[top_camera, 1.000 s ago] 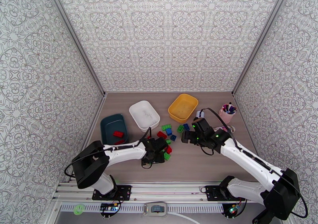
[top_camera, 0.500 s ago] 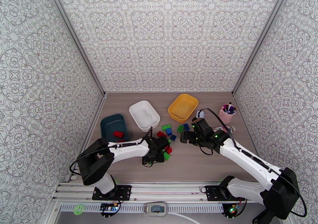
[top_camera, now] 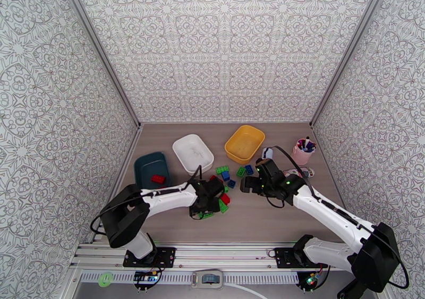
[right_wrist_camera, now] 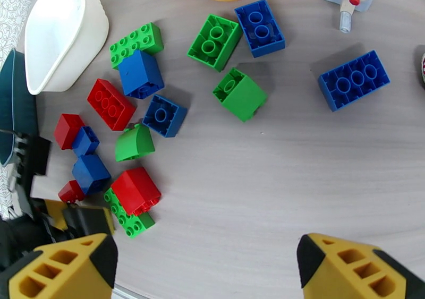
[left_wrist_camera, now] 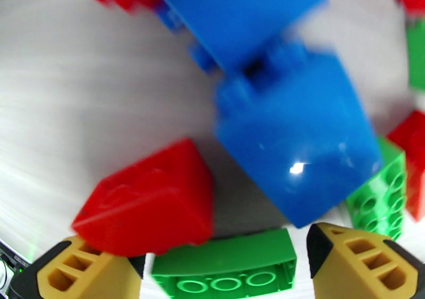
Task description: Sort the legos into containers by color
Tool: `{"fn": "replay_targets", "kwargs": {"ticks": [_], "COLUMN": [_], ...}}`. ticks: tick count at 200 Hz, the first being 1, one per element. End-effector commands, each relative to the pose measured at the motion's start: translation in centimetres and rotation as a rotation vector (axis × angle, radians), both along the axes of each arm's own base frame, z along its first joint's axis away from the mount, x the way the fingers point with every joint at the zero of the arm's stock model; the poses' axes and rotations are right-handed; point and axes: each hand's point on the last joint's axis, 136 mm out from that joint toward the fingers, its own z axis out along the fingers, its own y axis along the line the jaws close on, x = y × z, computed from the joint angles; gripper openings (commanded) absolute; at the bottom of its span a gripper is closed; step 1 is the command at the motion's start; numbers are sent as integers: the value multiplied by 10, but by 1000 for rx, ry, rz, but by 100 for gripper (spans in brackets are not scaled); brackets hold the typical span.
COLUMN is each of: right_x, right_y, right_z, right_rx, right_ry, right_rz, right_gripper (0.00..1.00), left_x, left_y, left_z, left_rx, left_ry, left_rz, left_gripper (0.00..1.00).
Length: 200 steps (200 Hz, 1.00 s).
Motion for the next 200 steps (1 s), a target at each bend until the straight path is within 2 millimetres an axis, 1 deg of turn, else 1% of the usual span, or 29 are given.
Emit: {"fn": "replay_targets", "kwargs": {"ticks": [1,46,86,111,163,184,200], "right_x": [2,1,2,3,3,2,2], "right_y": [0,-1,-2,-2,-2,-3,-3], "right_z": [-1,-1,0,0,0,0,0], "right_rx": [14,11,8,5,5,3,1], "right_ry": [0,-2,-3,-4,-4,-3,-3], "right_rz": [-10,-13,-15,-17,-20,-19,-19], "right_gripper": [94,94,94,94,94,94,94], "left_x": [11,26,36,37,31,32,34], "left_y": [11,22,31,27,17,15,16], "left_z": [6,7,3,1,-10,-11,-7], "left_rx": [-5,0,-4,-10,-1,-1,0], "left_ry": [-32,-32,-27,-15,10,9,0], "left_rz": [-3,7,16,-2,-29,-31,-29], "left_gripper": [86,84,77,73,67,62,58]}}
